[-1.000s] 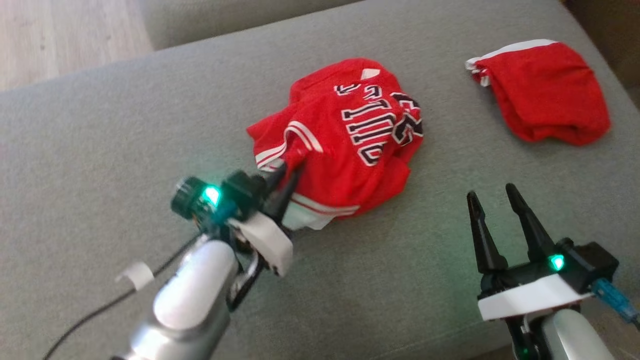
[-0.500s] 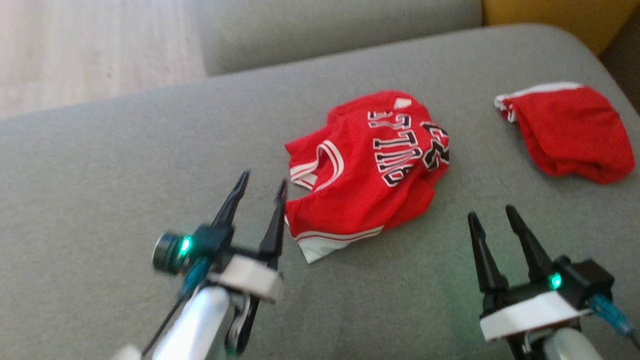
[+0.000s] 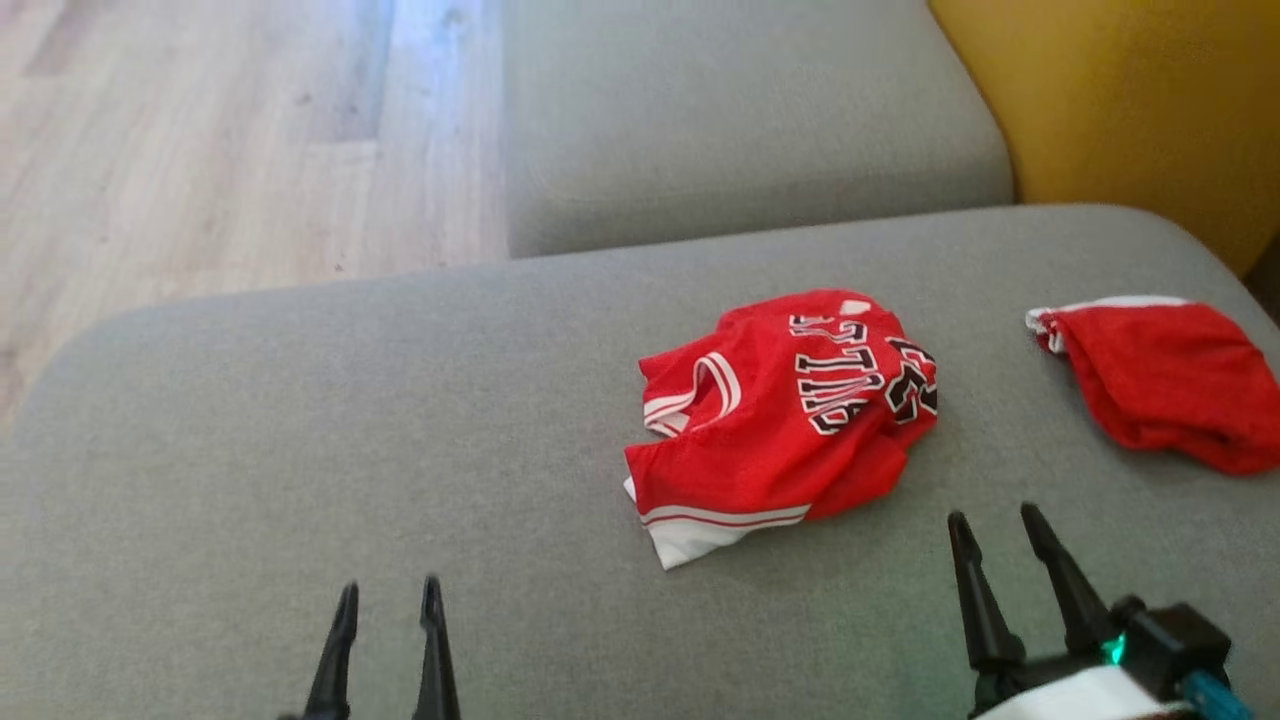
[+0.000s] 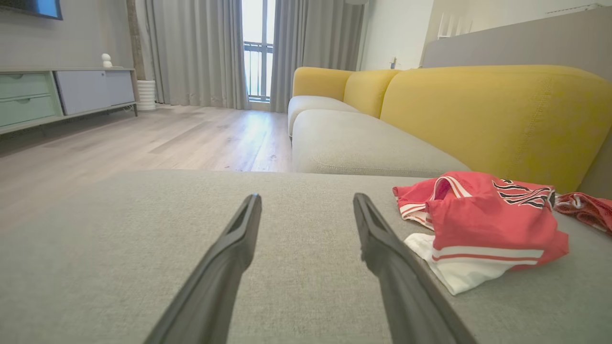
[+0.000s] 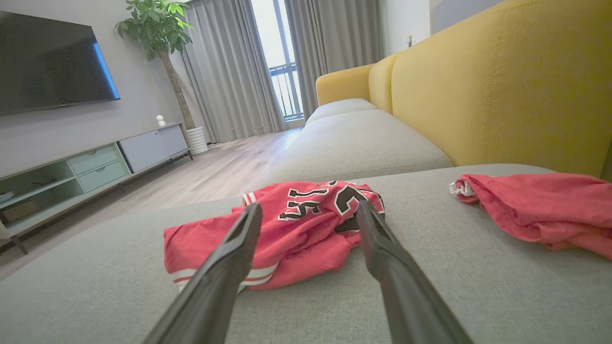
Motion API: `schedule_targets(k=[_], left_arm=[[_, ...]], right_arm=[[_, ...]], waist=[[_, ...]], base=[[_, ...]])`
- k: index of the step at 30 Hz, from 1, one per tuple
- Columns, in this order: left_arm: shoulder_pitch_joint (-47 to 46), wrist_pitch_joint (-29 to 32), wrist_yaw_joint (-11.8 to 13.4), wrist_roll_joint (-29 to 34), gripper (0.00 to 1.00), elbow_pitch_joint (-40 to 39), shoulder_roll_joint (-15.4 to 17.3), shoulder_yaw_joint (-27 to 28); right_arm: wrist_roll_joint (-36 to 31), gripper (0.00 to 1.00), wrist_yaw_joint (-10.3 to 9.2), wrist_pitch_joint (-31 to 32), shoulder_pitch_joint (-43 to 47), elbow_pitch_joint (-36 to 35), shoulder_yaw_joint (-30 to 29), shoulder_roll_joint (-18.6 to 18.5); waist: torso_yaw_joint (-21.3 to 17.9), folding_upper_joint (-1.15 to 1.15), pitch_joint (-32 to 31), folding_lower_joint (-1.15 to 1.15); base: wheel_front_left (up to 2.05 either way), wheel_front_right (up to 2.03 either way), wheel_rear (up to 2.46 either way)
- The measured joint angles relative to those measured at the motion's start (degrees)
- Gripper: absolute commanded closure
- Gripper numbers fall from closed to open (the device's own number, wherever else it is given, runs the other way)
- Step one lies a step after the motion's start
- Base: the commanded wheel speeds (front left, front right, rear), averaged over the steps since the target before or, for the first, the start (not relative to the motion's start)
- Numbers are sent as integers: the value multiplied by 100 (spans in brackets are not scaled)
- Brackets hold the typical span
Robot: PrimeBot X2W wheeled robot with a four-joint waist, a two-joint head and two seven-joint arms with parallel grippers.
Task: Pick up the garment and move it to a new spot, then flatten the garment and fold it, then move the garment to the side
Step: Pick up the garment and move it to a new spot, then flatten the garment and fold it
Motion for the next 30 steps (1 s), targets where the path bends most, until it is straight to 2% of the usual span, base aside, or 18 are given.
schedule_targets(k=[8, 30], left_arm=[[514, 0, 52, 599, 0, -282, -54, 77], [548, 0, -62, 754, 0, -283, -131, 215]], right_arm=[[-157, 0, -1, 0, 266, 5, -24, 93], [-202, 0, -1, 0, 366, 29, 5, 124]], waist=[[127, 0, -209, 1], [175, 0, -276, 2]], base=[[0, 0, 0], [0, 0, 0]])
